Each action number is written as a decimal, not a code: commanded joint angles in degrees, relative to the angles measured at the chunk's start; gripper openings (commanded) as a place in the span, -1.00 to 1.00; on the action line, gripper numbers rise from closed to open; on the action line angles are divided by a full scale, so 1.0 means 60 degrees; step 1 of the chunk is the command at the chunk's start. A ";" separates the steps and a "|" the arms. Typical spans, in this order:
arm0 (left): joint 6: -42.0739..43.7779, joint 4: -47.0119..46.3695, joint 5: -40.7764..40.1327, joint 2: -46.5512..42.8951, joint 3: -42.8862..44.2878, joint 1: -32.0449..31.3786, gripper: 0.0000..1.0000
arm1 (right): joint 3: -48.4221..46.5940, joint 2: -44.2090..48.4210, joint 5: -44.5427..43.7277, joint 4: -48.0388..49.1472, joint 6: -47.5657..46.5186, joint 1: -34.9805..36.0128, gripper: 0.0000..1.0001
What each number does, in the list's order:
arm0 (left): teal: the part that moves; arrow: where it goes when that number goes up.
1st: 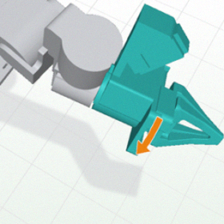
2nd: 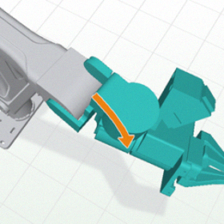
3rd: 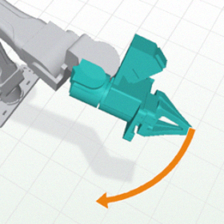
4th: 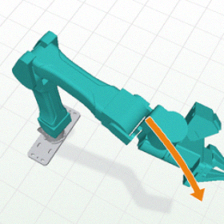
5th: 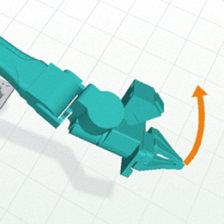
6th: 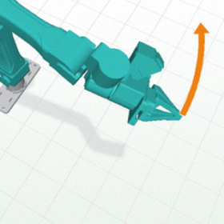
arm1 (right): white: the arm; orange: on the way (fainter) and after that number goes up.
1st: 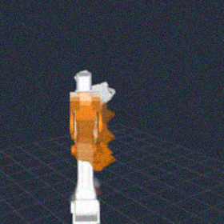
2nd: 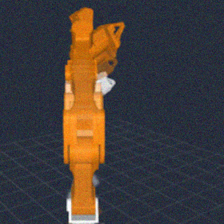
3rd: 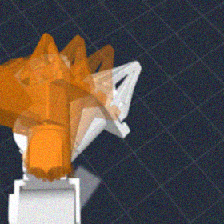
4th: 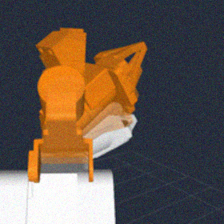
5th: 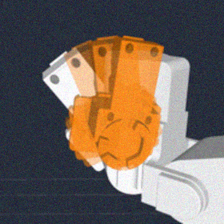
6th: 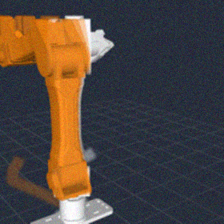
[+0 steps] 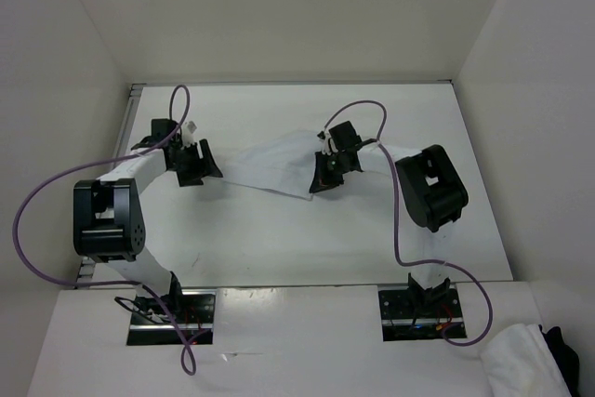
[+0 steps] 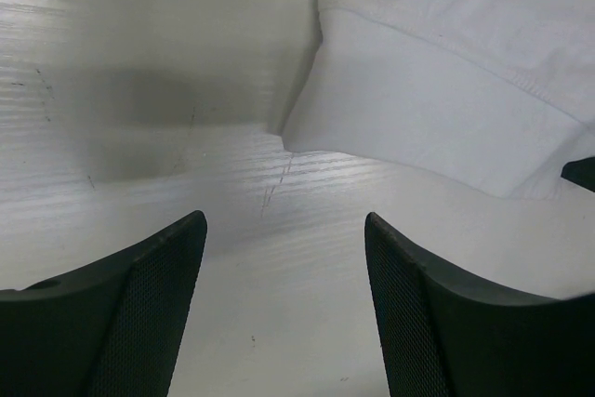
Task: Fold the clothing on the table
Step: Flatten the skirt out
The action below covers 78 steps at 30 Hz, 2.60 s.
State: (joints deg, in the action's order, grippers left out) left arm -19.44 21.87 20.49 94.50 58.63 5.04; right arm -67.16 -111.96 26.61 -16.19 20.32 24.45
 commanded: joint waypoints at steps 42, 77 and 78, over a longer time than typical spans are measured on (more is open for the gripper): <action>-0.1667 -0.0803 0.4319 0.2123 0.7439 -0.1263 -1.00 | -0.5946 0.1900 -0.1037 -0.1172 -0.3298 -0.0032 -1.00; -0.1375 -0.1666 0.2811 0.0527 0.4810 -0.1601 -1.00 | -0.2361 0.4289 0.0311 -0.0333 -0.3663 -0.2156 -1.00; -0.1258 -0.1899 0.2723 0.0090 0.4078 -0.1601 -1.00 | -0.1922 0.4421 0.0311 -0.0422 -0.3809 -0.2156 -1.00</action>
State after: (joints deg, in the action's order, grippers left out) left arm -27.33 10.26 36.86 96.95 92.23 -4.32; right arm -84.60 -86.87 26.41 -17.32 0.91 11.38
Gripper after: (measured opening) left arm 0.010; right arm 0.008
